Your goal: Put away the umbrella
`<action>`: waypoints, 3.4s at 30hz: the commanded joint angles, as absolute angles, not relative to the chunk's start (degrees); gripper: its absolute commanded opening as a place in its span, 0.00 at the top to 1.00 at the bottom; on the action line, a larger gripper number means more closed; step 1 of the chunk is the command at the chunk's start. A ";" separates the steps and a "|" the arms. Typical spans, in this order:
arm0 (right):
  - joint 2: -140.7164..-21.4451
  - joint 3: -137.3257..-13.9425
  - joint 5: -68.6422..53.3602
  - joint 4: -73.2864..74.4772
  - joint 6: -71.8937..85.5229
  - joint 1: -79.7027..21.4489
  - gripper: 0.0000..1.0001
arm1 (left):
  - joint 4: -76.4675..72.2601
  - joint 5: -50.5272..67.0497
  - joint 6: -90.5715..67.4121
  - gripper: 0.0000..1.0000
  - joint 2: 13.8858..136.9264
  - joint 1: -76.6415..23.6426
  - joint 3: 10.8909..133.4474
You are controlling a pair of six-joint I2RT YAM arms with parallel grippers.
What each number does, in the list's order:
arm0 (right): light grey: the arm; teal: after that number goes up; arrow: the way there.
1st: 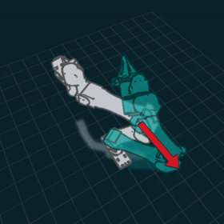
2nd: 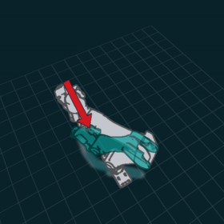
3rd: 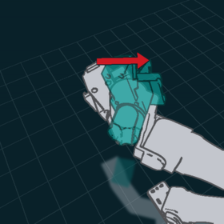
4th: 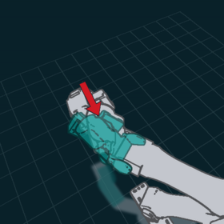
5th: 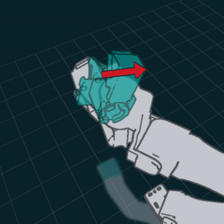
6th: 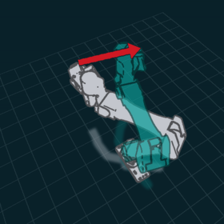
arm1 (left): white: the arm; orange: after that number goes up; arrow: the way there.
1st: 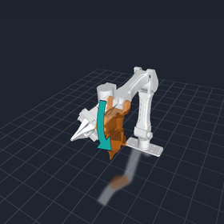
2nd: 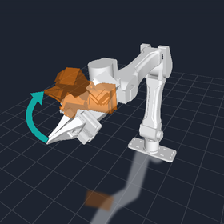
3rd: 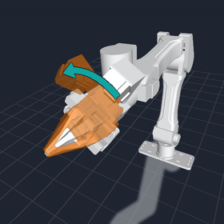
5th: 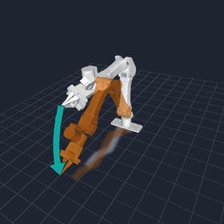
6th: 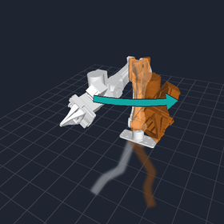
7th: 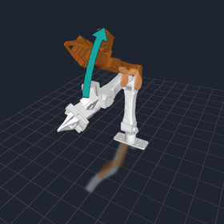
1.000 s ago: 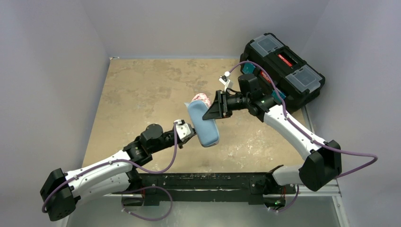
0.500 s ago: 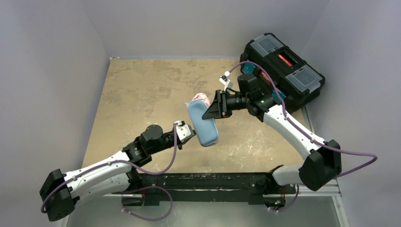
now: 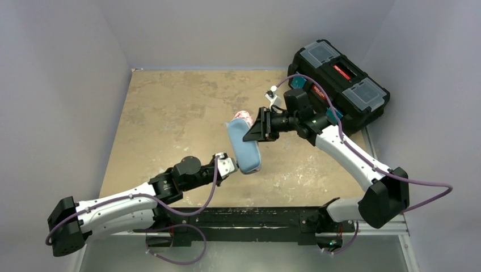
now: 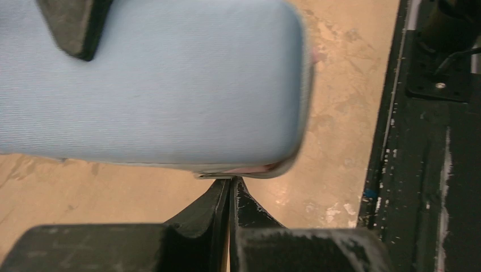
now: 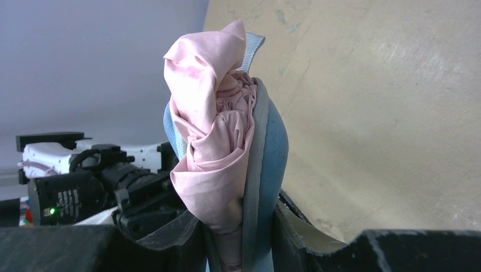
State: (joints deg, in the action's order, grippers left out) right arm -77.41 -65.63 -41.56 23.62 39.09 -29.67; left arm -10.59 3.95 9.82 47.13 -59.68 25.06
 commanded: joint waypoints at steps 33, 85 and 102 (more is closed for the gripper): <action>-76.32 -71.58 -42.59 24.49 35.18 -28.69 1.00 | -15.40 -16.61 14.08 0.60 50.32 -65.83 27.68; -80.38 -69.28 -42.42 21.29 36.69 -28.68 1.00 | -22.74 -7.65 17.55 1.00 50.27 -60.25 26.34; -89.58 -81.48 -34.74 17.63 39.64 -24.50 1.00 | -24.32 -9.05 7.66 1.00 49.59 -73.02 22.08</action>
